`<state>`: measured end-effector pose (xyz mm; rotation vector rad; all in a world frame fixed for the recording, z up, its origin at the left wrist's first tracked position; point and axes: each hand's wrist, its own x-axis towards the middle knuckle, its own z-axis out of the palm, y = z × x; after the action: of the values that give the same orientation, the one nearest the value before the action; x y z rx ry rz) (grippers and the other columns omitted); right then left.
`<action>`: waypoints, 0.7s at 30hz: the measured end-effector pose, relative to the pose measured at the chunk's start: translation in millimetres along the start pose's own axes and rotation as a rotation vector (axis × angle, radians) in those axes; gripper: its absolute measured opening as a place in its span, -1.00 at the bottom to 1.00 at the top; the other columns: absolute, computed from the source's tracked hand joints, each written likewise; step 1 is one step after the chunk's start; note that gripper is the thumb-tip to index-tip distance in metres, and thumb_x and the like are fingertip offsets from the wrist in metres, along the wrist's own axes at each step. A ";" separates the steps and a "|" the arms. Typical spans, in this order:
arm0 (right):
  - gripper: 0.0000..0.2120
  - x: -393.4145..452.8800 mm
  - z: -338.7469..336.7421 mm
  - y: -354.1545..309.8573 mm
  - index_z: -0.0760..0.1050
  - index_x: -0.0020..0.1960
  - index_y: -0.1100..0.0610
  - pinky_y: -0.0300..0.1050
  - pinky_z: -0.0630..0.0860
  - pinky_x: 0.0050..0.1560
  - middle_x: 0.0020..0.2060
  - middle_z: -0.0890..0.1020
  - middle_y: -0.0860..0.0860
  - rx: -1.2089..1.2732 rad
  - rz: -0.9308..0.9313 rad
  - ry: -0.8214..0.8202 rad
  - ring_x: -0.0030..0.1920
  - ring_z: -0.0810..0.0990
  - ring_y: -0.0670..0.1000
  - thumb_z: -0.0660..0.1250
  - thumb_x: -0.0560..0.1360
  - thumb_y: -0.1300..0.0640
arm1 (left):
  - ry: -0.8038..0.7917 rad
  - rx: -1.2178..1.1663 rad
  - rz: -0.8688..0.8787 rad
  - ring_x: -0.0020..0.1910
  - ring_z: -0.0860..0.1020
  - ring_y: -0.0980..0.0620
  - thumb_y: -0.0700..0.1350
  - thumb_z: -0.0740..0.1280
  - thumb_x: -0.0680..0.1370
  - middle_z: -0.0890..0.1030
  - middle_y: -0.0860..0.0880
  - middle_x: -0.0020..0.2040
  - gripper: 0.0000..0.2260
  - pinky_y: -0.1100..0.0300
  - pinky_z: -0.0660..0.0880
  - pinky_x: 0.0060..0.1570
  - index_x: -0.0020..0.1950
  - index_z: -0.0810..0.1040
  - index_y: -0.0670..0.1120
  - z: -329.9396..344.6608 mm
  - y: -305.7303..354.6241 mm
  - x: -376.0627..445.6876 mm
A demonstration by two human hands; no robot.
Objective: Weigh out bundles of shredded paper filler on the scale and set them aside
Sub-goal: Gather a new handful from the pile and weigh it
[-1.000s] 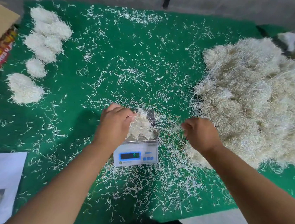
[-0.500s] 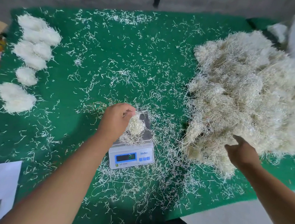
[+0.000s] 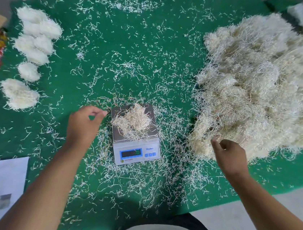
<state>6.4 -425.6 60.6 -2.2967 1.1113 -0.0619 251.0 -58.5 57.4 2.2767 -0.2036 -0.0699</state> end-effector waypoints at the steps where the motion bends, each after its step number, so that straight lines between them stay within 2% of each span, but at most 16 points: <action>1: -0.45 -1.2 0.9 0.9 0.42 -0.31 0.30 -0.13 0.27 -0.35 -0.49 0.47 0.11 -0.010 -0.006 -0.015 -0.44 0.34 0.03 0.31 0.68 -0.09 | -0.001 -0.008 0.000 -0.14 0.58 0.42 0.11 0.41 0.59 0.65 0.24 -0.08 -0.82 0.34 0.40 -0.22 0.04 0.70 0.03 0.3 -1.8 -1.7; 3: -0.45 -1.8 2.2 2.9 0.44 -0.28 0.32 -0.12 0.28 -0.33 -0.45 0.53 0.17 -0.030 -0.016 -0.040 -0.42 0.37 0.04 0.31 0.69 -0.09 | 0.008 -0.027 -0.003 -0.09 0.57 0.44 0.18 0.40 0.57 0.64 0.26 -0.09 -0.77 0.30 0.41 -0.21 0.04 0.69 0.06 2.5 -3.0 -4.2; 6: -0.46 -1.0 3.4 4.5 0.48 -0.25 0.34 -0.09 0.35 -0.29 -0.37 0.60 0.27 -0.034 -0.016 -0.062 -0.39 0.43 0.07 0.31 0.69 -0.09 | 0.016 -0.031 -0.030 -0.02 0.59 0.26 0.27 0.42 0.53 0.64 0.18 0.05 -0.71 0.19 0.51 -0.11 0.14 0.64 0.15 8.9 -2.4 -3.5; 9: -0.45 0.3 2.2 4.5 0.45 -0.28 0.34 -0.08 0.34 -0.30 -0.39 0.58 0.28 -0.045 -0.031 -0.047 -0.40 0.40 0.06 0.32 0.68 -0.08 | -0.033 0.001 -0.023 0.07 0.57 0.07 0.33 0.41 0.51 0.51 0.20 0.18 -0.59 0.07 0.52 0.00 0.28 0.54 0.21 14.8 2.5 -1.7; 13: -0.46 0.1 0.0 8.1 0.45 -0.29 0.33 -0.07 0.32 -0.30 -0.39 0.58 0.28 -0.055 -0.039 -0.043 -0.40 0.39 0.07 0.33 0.68 -0.07 | -0.040 -0.011 0.008 0.12 0.56 0.01 0.37 0.39 0.49 0.50 0.18 0.25 -0.52 0.05 0.54 0.04 0.33 0.51 0.22 21.0 10.3 1.0; 16: -0.46 -2.4 -0.1 14.1 0.45 -0.30 0.32 -0.06 0.34 -0.30 -0.40 0.58 0.27 -0.056 -0.038 -0.045 -0.41 0.40 0.07 0.33 0.67 -0.07 | -0.054 0.000 -0.005 0.27 0.52 -0.03 0.42 0.40 0.43 0.48 0.06 0.39 -0.37 -0.13 0.55 0.25 0.43 0.42 0.21 25.8 12.6 1.5; 17: -0.47 -4.4 0.5 16.5 0.45 -0.31 0.30 -0.07 0.34 -0.31 -0.42 0.57 0.24 -0.057 -0.036 -0.044 -0.41 0.41 0.08 0.34 0.67 -0.07 | -0.090 0.032 0.006 0.38 0.45 -0.04 0.44 0.42 0.39 0.41 0.03 0.47 -0.24 -0.17 0.47 0.36 0.51 0.32 0.22 28.3 13.6 1.1; 19: -0.49 -10.8 1.2 22.3 0.43 -0.33 0.25 -0.08 0.31 -0.33 -0.47 0.52 0.16 -0.067 -0.025 -0.044 -0.42 0.39 0.08 0.35 0.66 -0.06 | -0.249 0.215 0.108 0.59 0.18 -0.06 0.48 0.45 0.23 0.11 0.08 0.64 0.12 -0.22 0.20 0.47 0.66 -0.02 0.26 38.6 17.1 0.0; 21: -0.50 -20.1 2.5 28.6 0.41 -0.35 0.20 -0.11 0.30 -0.34 -0.50 0.47 0.07 -0.083 -0.019 -0.063 -0.44 0.40 0.08 0.36 0.66 -0.06 | -0.428 0.441 0.289 0.65 -0.11 -0.07 0.51 0.42 0.13 -0.25 0.11 0.68 0.29 -0.26 -0.01 0.50 0.63 -0.33 0.28 55.3 15.0 -1.1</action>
<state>-26.2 -423.6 47.7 -2.3663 1.0790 0.0495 241.6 -109.2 32.6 2.6160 -0.8412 -0.3955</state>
